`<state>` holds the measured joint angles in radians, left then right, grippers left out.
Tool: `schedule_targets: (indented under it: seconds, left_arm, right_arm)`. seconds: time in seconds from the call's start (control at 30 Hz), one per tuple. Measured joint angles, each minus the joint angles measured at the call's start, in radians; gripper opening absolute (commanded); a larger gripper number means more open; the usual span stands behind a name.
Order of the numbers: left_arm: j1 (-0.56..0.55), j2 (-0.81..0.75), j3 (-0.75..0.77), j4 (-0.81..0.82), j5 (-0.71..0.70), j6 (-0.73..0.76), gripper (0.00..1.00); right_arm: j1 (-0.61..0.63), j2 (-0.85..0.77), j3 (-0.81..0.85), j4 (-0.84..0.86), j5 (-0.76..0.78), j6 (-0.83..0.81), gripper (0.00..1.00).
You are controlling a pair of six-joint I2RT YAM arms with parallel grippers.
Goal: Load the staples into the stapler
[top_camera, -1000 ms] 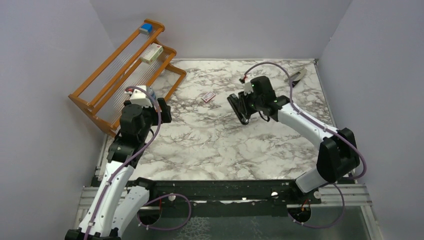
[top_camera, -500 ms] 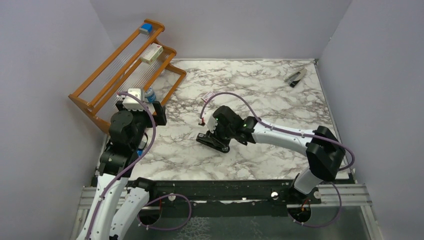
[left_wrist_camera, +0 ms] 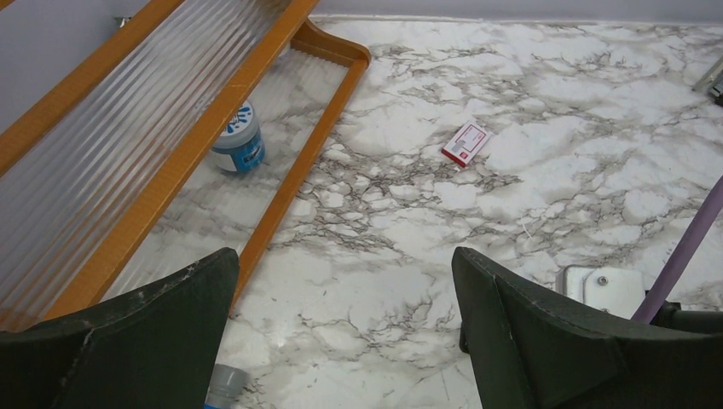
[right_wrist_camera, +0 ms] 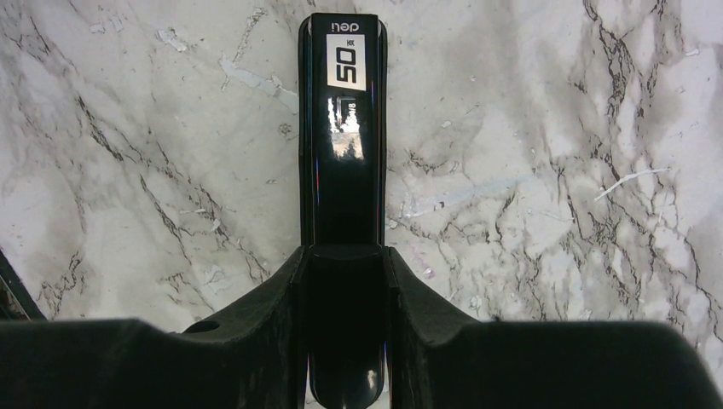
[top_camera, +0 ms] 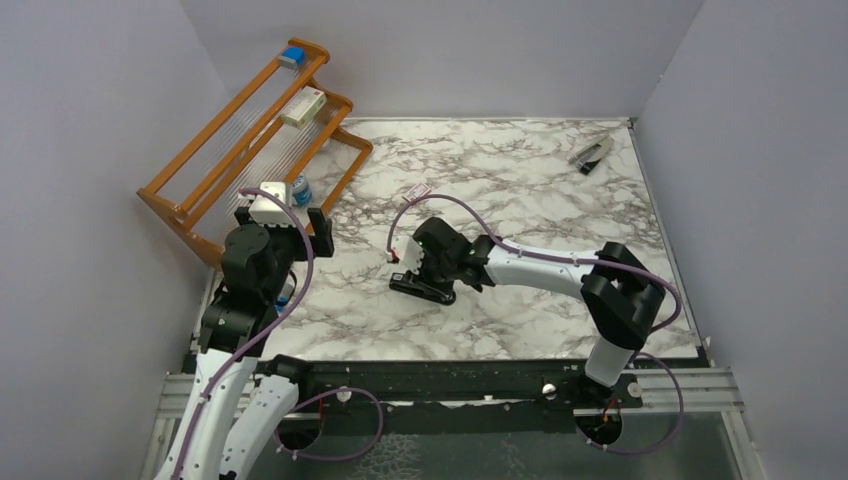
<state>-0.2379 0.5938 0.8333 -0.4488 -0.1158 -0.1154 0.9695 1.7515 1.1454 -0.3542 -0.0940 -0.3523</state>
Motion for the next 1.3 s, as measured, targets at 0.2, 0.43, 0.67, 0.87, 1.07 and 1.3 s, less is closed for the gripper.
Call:
schedule_targets:
  seconds: [0.2, 0.43, 0.67, 0.87, 1.07, 1.3]
  left_arm:
    - [0.0, 0.01, -0.011, -0.005, 0.003, -0.003, 0.99]
    - [0.0, 0.032, -0.011, -0.003, 0.003, 0.002, 0.99]
    - [-0.013, 0.07, -0.011, 0.021, 0.082, 0.029, 0.97]
    - [-0.043, 0.14, -0.038, 0.058, 0.271, 0.088, 0.99]
    - [-0.046, 0.275, -0.038, 0.081, 0.42, 0.136, 0.99]
    - [-0.051, 0.404, -0.031, 0.174, 0.507, 0.169, 0.99]
  right_arm:
    - [0.0, -0.01, -0.005, 0.018, -0.001, 0.003, 0.49]
    - [0.0, -0.171, -0.097, 0.103, -0.001, 0.059, 0.56]
    - [0.0, -0.467, -0.344, 0.305, 0.077, 0.28, 0.57]
    - [0.0, -0.76, -0.555, 0.444, 0.255, 0.585, 0.58]
    - [0.0, -0.912, -0.632, 0.399, 0.346, 0.758, 0.68]
    - [0.0, -1.041, -0.661, 0.326, 0.34, 0.797, 0.68]
